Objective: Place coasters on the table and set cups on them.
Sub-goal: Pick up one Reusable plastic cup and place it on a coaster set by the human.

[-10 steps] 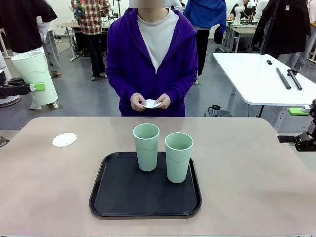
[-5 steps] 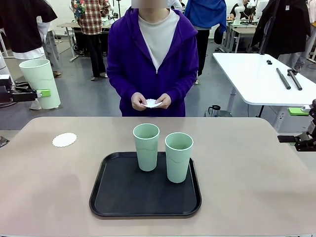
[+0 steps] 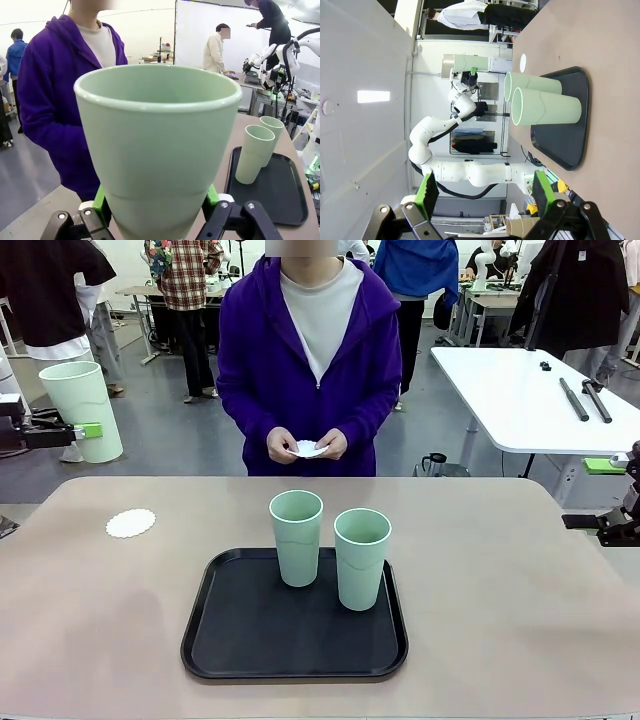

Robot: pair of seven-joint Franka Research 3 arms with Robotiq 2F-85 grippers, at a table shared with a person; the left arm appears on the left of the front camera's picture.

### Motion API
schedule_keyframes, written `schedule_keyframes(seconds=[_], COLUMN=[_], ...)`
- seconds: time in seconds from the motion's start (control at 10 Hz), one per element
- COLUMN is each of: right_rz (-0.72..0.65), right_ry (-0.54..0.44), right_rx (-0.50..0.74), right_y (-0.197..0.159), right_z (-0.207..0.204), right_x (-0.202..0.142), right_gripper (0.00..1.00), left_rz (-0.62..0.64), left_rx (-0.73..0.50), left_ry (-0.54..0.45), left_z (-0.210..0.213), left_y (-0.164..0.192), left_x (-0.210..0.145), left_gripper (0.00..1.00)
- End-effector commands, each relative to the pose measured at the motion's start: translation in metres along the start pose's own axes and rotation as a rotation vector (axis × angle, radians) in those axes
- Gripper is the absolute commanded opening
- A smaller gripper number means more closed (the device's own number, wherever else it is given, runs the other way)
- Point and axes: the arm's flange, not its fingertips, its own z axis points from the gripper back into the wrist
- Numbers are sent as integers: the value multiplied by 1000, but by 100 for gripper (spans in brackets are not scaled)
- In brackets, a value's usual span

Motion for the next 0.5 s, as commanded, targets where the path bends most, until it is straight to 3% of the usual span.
schedule_keyframes(seconds=[0.0, 0.4], right_rz=[13, 13], right_ry=[-2, -2], right_rx=[10, 10], right_y=[-1, -1], right_z=[0, 0], right_x=[1, 1], right_gripper=[100, 100], left_rz=[-21, -54], left_rx=[-27, -110], left_ry=[17, 24], left_z=[-3, -2], left_y=[8, 22], left_x=[-19, -83], left_gripper=[85, 85])
